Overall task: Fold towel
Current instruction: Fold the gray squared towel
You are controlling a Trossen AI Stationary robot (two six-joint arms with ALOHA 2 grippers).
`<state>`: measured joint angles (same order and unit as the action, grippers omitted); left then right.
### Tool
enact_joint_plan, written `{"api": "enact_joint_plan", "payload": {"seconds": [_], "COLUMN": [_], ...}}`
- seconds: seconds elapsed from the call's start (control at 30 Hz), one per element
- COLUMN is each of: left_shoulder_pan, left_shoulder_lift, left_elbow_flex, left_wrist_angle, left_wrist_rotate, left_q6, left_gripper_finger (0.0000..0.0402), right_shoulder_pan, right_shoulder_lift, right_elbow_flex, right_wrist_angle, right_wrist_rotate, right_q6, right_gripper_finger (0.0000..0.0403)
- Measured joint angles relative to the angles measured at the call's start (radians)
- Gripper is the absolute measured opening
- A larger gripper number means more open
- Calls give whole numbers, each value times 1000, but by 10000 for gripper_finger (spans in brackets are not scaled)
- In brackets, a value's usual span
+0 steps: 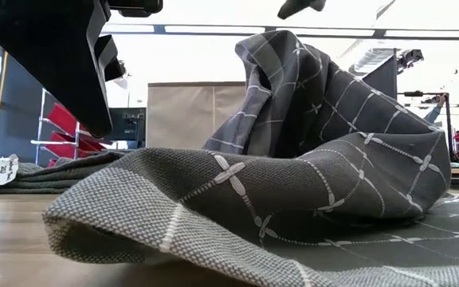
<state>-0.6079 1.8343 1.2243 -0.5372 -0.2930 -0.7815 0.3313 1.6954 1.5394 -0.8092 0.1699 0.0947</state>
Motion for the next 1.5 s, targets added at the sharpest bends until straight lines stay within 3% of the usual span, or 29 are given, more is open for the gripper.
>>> {"api": "enact_joint_plan", "payload": {"seconds": [0.2, 0.67, 1.0, 1.2, 1.4, 1.5], "left_shoulder_pan": [5, -9, -12, 31, 104, 120], "left_shoulder_lift": [0, 1, 1, 1, 7, 4], "left_elbow_flex": [0, 0, 0, -1, -46, -133], "left_wrist_angle": [-4, -11, -20, 0, 220, 401], "left_wrist_rotate": [1, -14, -44, -170, -120, -47], "left_q6": [6, -19, -16, -72, 19, -75], "left_gripper_finger": [0, 0, 0, 0, 0, 0], "right_shoulder_pan": [-56, -78, -74, -76, -50, -37], "right_shoulder_lift": [47, -40, -270, -300, -299, -298], "right_elbow_flex": [0, 7, 13, 10, 10, 10], "right_wrist_angle": [-16, -89, -143, -266, -302, -318], "right_wrist_rotate": [-29, -16, 109, 146, 187, 208], "right_q6": [6, 92, 199, 246, 255, 258], "right_gripper_finger": [188, 5, 0, 0, 0, 0]}}
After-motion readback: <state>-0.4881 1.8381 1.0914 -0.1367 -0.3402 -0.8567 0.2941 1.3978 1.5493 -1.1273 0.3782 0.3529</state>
